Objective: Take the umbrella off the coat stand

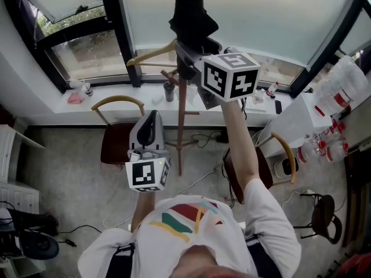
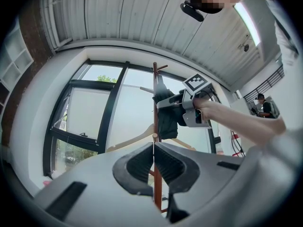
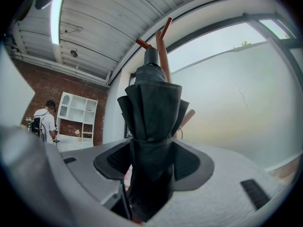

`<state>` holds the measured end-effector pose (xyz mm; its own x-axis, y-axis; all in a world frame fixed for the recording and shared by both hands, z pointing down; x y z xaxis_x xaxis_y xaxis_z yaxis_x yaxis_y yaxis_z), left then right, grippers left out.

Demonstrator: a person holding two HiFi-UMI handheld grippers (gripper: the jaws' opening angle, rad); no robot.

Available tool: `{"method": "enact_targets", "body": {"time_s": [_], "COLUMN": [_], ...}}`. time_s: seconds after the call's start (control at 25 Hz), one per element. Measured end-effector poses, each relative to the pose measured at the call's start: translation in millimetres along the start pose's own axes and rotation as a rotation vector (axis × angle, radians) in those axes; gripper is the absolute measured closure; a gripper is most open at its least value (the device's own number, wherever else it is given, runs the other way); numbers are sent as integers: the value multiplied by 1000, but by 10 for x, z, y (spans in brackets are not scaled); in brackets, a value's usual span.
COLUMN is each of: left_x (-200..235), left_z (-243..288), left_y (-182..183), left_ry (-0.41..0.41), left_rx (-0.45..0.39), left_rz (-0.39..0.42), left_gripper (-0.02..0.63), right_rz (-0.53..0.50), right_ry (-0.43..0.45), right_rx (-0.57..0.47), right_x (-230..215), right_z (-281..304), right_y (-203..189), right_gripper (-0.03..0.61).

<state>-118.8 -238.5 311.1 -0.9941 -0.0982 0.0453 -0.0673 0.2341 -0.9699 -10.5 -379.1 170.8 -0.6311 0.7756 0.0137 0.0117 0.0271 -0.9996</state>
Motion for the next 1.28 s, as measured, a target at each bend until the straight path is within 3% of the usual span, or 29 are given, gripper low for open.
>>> {"method": "enact_targets", "body": {"time_s": [0.72, 1.28], "left_x": [75, 2], "left_z": [-105, -65], "left_y": [-10, 36], "left_ry": [10, -18], "left_rx": [7, 12], "left_rz": [-6, 7], "left_gripper": [606, 606], "right_rz": [-101, -109], "right_ry": [11, 27], "right_rx": [-88, -153], "right_x": [109, 238], "right_z": [-47, -201], "right_y": [936, 1372], "right_gripper": [339, 339]}}
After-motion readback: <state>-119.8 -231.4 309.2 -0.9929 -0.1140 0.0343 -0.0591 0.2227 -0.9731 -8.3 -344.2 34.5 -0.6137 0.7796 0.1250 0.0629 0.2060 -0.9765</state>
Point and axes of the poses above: the fingertips, and each gripper's own axes: z forward along the fingers, x to its left, y out of its top, the point moved 4 cm from there along -z, backward along the fingers, and after that the axes turned 9 degrees about y, right-handed, at the moved point
